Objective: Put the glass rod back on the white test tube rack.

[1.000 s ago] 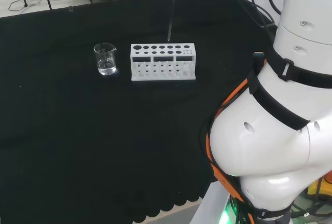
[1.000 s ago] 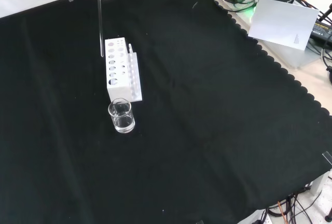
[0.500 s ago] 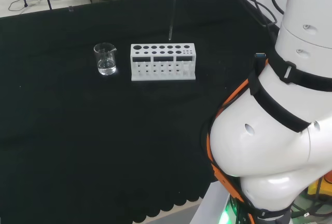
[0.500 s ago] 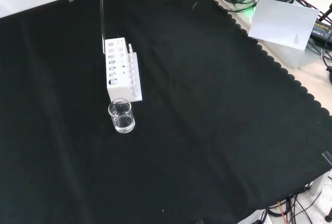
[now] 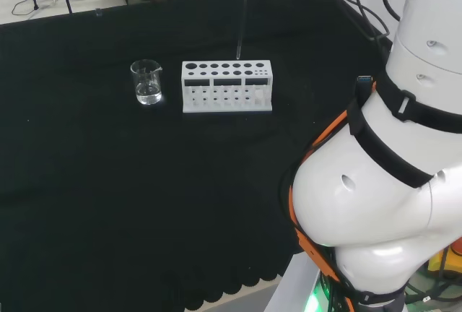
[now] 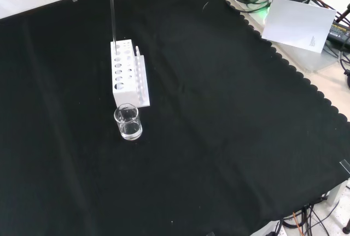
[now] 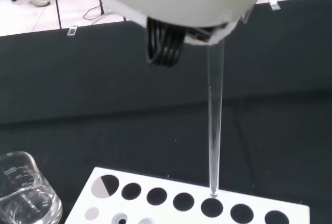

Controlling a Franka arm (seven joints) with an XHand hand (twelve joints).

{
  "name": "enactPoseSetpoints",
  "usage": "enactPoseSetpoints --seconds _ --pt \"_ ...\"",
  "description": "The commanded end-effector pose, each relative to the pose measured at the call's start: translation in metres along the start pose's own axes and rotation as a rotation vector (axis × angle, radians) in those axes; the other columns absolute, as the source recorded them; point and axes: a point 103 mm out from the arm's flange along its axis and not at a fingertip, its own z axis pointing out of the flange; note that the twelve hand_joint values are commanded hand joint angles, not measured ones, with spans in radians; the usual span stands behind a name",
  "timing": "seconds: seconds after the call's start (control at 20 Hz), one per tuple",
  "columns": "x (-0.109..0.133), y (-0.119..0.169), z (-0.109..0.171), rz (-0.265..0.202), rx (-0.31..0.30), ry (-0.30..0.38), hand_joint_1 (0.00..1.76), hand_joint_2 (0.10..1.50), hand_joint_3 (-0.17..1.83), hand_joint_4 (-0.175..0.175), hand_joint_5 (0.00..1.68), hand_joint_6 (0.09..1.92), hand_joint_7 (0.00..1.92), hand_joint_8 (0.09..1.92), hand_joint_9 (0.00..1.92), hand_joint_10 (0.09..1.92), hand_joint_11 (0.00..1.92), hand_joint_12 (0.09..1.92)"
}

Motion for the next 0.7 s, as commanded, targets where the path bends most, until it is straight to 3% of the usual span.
enactPoseSetpoints --seconds 0.05,0.1,0.15,0.2,0.7 --pt "-0.002 -0.006 0.002 0.001 0.008 0.005 1.22 0.51 0.92 -0.175 1.29 0.77 1.6 0.85 1.69 0.87 1.29 0.96" --pt "-0.001 -0.005 0.003 0.001 0.008 0.002 1.22 0.51 0.92 -0.175 1.29 0.77 1.6 0.85 1.69 0.87 1.29 0.96" --pt "0.002 -0.004 0.005 0.054 0.016 -0.024 1.22 0.51 0.92 -0.175 1.29 0.77 1.6 0.85 1.69 0.87 1.29 0.96" --pt "0.006 -0.002 0.009 0.056 0.022 -0.024 1.22 0.51 0.92 -0.175 1.29 0.77 1.6 0.85 1.69 0.87 1.29 0.96" --pt "0.0 0.003 0.018 0.01 0.022 0.026 1.22 0.51 0.92 -0.175 1.29 0.77 1.6 0.84 1.69 0.87 1.29 0.95"
